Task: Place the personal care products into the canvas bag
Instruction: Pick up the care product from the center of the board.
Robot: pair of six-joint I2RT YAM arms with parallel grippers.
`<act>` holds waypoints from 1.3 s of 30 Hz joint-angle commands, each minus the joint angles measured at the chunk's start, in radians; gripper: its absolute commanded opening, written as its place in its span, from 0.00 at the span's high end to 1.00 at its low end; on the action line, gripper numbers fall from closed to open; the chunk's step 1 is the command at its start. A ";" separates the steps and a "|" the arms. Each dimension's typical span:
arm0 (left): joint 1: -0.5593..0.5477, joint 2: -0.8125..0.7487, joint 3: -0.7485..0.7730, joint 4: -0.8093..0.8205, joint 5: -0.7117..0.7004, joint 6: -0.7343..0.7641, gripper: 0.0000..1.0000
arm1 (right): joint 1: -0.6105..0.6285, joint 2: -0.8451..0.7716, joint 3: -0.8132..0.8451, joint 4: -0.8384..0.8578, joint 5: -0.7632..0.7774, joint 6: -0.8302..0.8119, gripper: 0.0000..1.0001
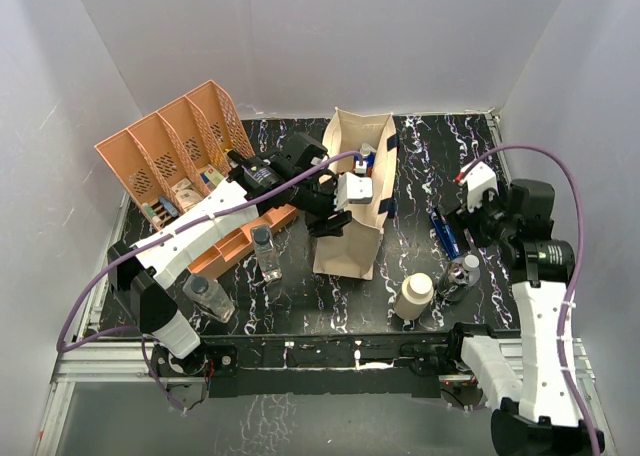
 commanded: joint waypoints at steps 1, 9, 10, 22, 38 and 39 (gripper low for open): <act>-0.005 -0.043 -0.022 0.007 0.024 -0.003 0.49 | -0.048 -0.081 -0.059 -0.114 0.013 -0.055 0.26; -0.005 -0.044 -0.033 0.012 0.032 -0.008 0.49 | -0.079 -0.138 -0.161 -0.172 0.024 -0.064 0.27; -0.005 -0.046 -0.034 0.014 0.030 -0.008 0.49 | -0.079 -0.136 -0.171 -0.175 0.038 -0.063 0.27; -0.005 -0.044 -0.062 0.025 0.005 0.014 0.49 | -0.084 -0.103 -0.232 -0.174 0.091 -0.010 0.33; -0.005 -0.042 -0.058 0.023 0.005 0.018 0.49 | -0.085 -0.041 -0.184 -0.160 0.033 0.023 0.76; -0.005 -0.042 -0.059 0.023 0.007 0.018 0.49 | -0.085 -0.038 -0.171 -0.157 0.025 0.026 0.82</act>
